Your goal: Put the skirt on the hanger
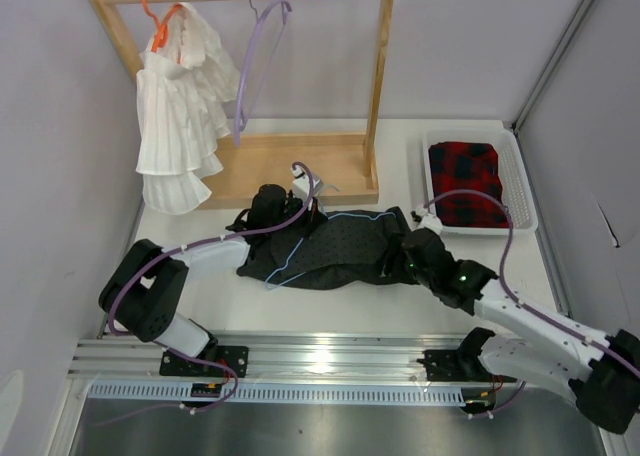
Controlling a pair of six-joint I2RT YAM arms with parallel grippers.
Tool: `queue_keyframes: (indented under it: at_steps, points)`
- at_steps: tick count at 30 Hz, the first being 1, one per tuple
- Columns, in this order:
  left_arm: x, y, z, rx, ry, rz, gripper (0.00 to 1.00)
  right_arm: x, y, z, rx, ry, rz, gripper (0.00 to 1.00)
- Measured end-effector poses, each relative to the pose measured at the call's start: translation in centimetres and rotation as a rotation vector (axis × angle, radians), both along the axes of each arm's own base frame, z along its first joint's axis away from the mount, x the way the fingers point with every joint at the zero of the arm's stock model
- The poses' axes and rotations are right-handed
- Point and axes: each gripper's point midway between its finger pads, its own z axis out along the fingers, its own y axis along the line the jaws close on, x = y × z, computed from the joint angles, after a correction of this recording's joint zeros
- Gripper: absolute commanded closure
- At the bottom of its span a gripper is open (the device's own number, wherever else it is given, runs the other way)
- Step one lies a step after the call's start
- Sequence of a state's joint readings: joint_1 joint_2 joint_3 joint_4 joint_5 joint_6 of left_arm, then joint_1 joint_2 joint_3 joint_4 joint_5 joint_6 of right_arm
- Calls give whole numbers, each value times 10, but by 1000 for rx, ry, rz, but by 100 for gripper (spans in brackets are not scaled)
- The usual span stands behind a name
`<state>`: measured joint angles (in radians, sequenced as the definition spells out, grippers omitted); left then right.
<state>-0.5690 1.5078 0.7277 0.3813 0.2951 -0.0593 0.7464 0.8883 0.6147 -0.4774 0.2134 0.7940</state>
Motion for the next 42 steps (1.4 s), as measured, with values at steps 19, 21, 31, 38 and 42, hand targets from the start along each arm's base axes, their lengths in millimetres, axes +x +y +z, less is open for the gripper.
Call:
queue_keyframes:
  at_steps: [19,21,31,38,42]
  points:
    - [0,0,0,2,0,-2,100,33,152,-34,242,-31,-5,35]
    - [0,0,0,4,-3,-6,100,34,157,-40,257,-24,-25,35]
    - [0,0,0,13,-5,-11,100,40,163,-44,312,-36,-122,34]
    - [0,0,1,18,-7,-14,100,34,166,-41,332,-43,-141,34]
    - [0,0,1,20,-8,-16,100,27,161,-37,350,-39,-150,33]
